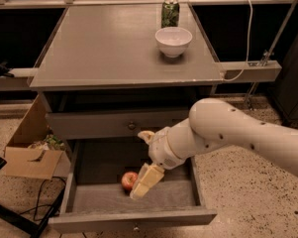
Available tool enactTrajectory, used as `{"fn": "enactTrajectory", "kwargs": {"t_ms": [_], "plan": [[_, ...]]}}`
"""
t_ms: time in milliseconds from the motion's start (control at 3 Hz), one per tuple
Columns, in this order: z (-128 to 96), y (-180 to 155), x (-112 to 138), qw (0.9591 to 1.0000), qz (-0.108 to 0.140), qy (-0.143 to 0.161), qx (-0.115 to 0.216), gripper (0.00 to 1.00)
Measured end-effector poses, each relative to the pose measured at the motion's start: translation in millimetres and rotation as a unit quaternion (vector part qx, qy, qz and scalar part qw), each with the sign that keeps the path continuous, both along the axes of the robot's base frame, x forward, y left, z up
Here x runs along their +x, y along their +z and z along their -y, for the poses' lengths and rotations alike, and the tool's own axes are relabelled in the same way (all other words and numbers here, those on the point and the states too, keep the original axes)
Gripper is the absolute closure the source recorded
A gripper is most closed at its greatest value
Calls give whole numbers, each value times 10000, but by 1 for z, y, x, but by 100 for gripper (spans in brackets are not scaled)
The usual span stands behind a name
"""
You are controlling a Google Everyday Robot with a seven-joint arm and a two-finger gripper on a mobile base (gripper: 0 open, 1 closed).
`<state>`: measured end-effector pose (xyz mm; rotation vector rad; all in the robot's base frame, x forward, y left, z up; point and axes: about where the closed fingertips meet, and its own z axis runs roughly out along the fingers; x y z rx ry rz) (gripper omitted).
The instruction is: Place apple into middle drawer
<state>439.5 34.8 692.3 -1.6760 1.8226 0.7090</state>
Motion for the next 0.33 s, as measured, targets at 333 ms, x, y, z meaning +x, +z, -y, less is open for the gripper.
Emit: {"fn": "enactTrajectory", "kwargs": {"t_ms": [333], "plan": [[23, 76, -3, 9982, 183, 158, -552, 0]]}}
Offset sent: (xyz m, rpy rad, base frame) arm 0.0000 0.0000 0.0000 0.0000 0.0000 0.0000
